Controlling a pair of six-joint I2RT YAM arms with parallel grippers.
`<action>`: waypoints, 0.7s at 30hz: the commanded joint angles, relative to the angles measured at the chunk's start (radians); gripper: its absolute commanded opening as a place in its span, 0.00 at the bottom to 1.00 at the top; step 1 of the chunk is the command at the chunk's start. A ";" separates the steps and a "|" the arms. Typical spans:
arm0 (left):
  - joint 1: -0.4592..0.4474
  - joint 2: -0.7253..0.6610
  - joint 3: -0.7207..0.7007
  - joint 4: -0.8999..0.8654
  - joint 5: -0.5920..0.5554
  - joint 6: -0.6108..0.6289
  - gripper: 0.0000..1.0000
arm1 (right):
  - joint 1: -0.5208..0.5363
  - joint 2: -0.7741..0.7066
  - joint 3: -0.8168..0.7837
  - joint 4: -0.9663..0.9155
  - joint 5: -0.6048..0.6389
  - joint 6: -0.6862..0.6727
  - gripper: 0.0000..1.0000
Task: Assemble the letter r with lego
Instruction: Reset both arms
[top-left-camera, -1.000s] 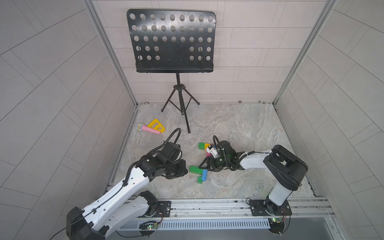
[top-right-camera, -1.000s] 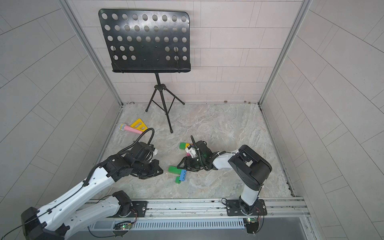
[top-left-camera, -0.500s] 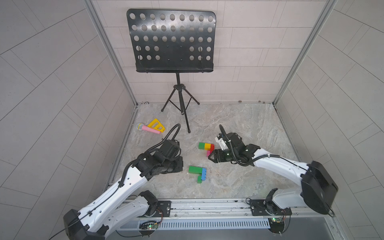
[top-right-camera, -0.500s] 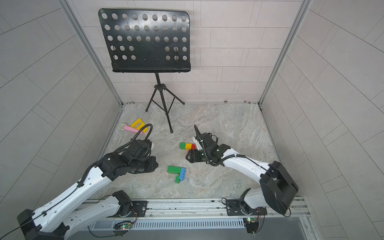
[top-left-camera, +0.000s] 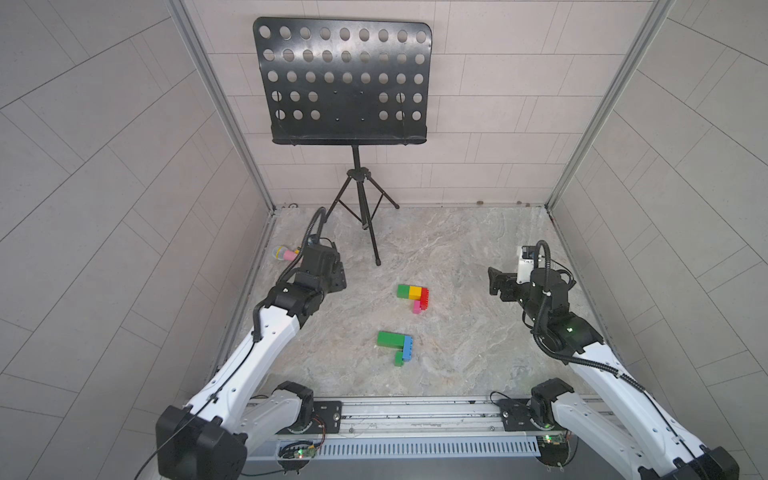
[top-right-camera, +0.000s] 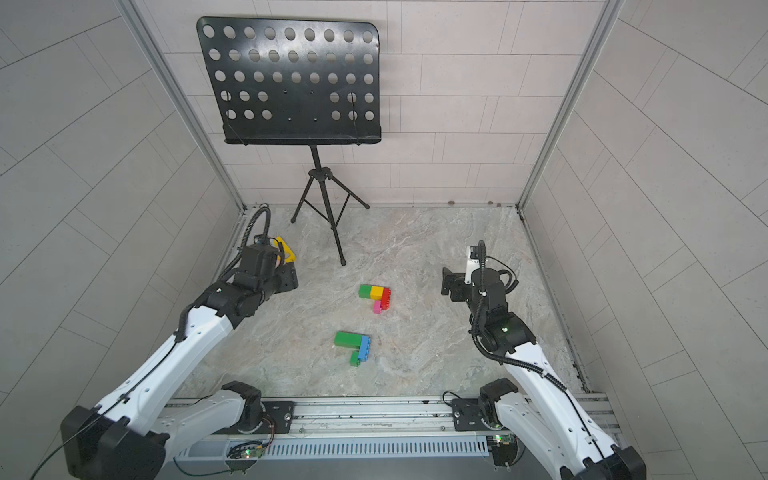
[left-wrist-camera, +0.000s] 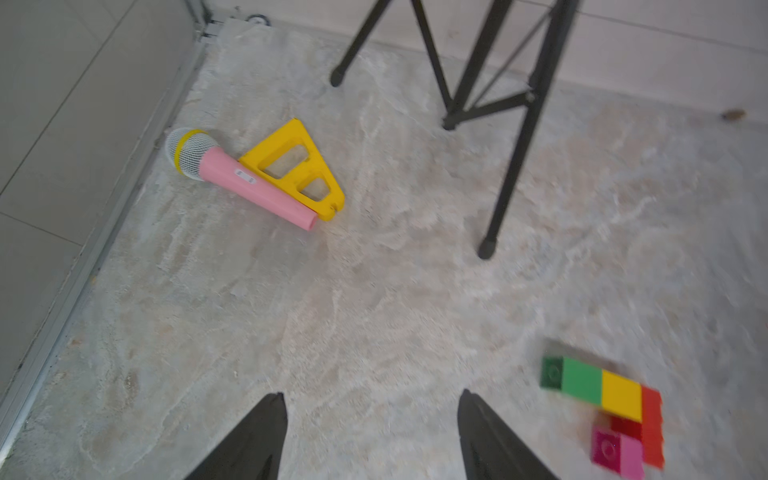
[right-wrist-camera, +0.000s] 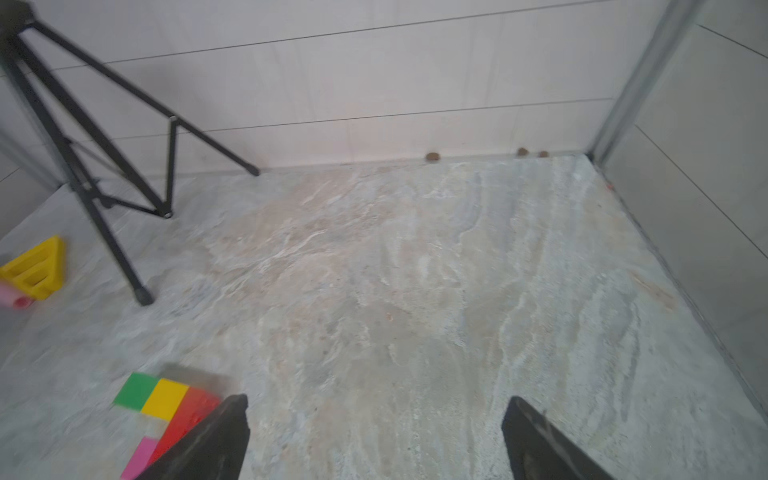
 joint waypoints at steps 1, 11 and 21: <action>0.089 0.011 -0.094 0.317 0.045 0.038 0.72 | -0.109 0.068 -0.106 0.332 0.124 -0.071 1.00; 0.140 0.100 -0.451 1.051 -0.205 0.239 0.86 | -0.227 0.545 -0.201 0.791 0.052 -0.168 1.00; 0.146 0.158 -0.542 1.231 -0.216 0.292 0.87 | -0.223 0.735 -0.234 1.059 -0.165 -0.265 1.00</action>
